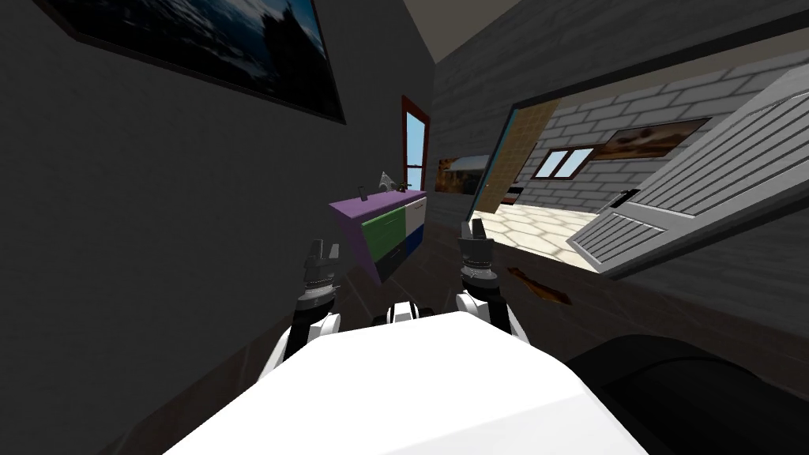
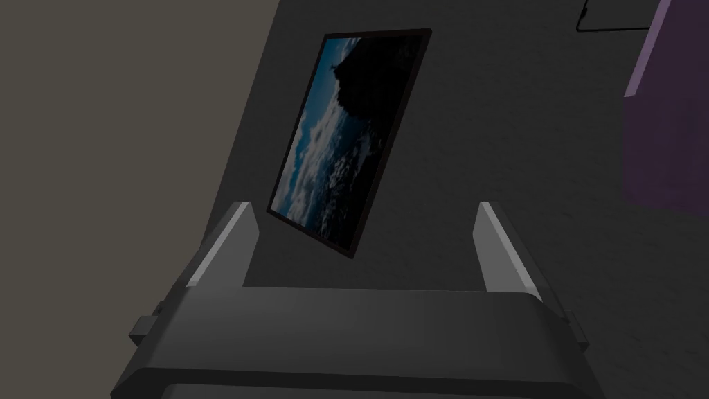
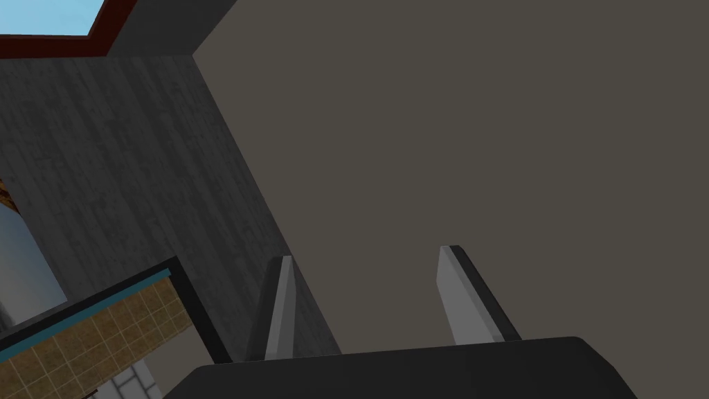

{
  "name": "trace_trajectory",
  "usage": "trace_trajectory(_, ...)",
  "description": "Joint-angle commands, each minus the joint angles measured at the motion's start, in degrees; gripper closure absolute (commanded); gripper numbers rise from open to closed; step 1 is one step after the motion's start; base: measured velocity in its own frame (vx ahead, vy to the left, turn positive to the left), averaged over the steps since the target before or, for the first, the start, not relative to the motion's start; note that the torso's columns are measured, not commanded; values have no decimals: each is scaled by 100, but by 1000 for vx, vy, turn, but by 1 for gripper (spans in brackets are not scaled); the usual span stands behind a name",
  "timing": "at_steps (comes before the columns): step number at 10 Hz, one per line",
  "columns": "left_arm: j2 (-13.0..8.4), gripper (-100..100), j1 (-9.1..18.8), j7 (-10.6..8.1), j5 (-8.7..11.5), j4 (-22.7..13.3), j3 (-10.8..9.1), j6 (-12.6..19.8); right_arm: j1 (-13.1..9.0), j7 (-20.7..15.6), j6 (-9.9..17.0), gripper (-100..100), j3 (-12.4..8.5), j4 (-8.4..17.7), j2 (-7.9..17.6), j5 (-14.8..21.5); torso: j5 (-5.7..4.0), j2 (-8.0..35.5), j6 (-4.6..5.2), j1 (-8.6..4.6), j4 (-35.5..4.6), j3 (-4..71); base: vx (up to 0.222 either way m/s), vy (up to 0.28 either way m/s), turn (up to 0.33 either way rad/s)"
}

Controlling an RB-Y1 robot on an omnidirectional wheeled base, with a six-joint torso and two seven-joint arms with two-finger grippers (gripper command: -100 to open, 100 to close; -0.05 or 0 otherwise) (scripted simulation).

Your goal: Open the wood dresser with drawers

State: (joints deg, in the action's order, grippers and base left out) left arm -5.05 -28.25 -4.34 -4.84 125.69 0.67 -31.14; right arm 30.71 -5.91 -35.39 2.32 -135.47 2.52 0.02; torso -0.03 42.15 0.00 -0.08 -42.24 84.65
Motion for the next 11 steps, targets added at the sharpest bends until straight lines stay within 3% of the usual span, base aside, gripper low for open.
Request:
trace_trajectory(1, -262, -100, 106, -16, 160, -276, -168, 154, 1, 0, 0, 0, 0, 0, 0, 0, -1, -11, -1, -7, 2, 5, 181, -166, 118)
trace_trajectory(11, -493, -100, 424, -65, 684, -1087, -715, 686, 0, 0, 0, 0, 0, 0, 0, 0, 1, 5, 0, 3, -2, -3, 145, -140, 89)
